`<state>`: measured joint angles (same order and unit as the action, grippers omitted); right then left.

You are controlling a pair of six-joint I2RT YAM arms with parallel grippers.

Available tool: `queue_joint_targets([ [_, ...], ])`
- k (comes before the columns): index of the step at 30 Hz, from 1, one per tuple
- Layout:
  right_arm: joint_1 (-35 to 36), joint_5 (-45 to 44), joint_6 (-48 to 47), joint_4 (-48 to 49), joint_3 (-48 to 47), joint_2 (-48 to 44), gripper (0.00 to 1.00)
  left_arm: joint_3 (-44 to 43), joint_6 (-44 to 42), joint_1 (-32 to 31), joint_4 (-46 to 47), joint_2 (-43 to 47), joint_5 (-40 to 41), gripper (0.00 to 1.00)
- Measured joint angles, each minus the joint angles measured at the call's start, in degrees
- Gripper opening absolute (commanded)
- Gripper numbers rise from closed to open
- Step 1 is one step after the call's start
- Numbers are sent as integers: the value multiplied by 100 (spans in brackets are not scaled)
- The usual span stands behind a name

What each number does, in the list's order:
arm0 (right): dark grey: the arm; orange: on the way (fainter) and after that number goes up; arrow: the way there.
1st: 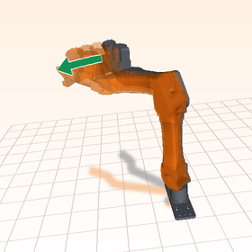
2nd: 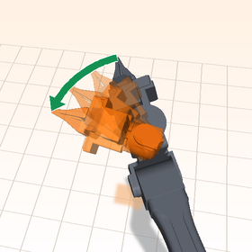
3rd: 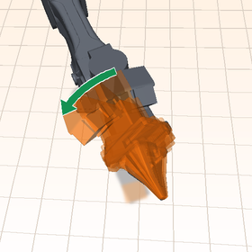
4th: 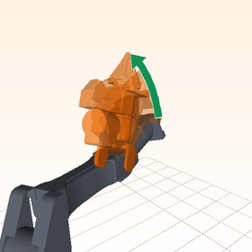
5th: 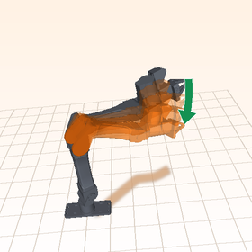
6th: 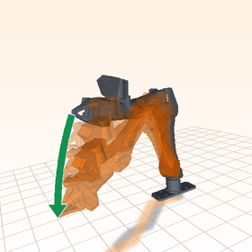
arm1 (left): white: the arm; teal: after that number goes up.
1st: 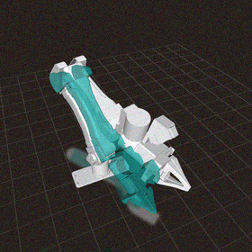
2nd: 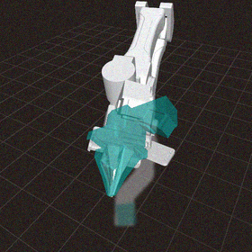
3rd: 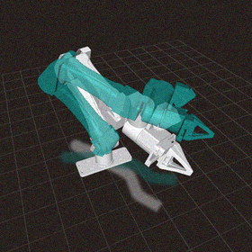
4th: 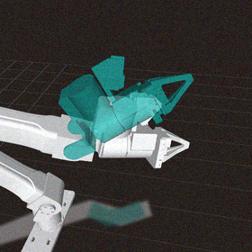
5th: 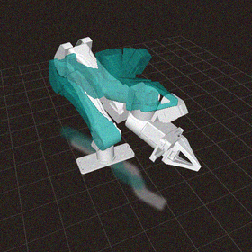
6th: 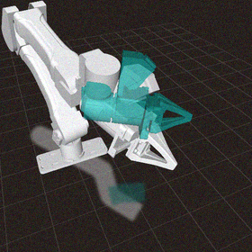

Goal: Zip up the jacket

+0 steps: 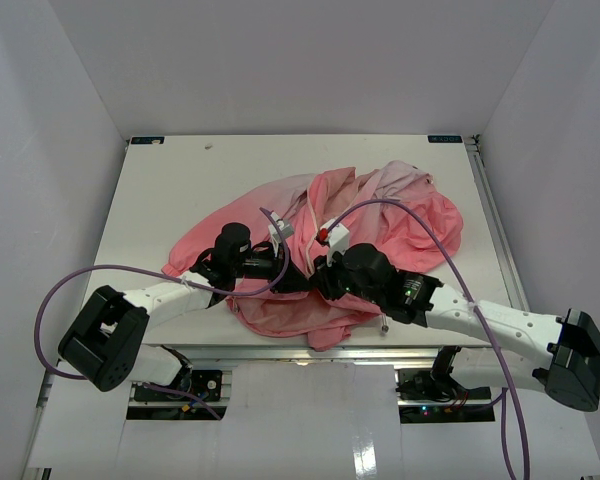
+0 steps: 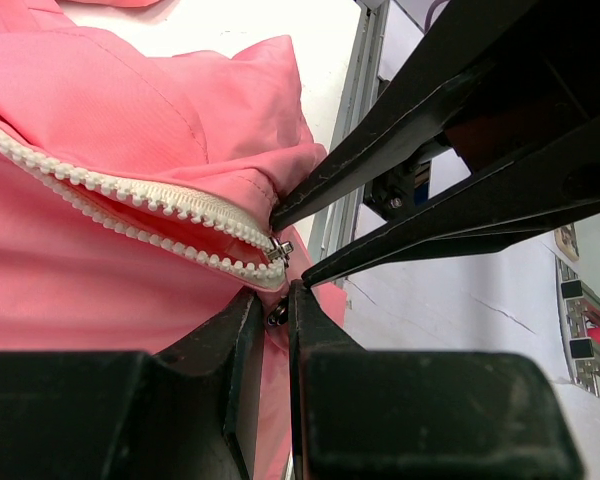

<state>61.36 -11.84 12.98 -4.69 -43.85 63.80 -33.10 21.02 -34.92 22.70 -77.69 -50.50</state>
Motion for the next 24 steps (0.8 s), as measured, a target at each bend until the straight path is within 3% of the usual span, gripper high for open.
queue_joint_targets([
  [7,24,-56,-12,-2,-67,117,23,0,0,1,0,0,0,0],
  [11,33,-108,-28,-4,-84,151,8,0,0,7,-2,0,-11,0],
  [24,55,-217,-39,10,-99,154,8,0,0,24,2,0,-32,0],
])
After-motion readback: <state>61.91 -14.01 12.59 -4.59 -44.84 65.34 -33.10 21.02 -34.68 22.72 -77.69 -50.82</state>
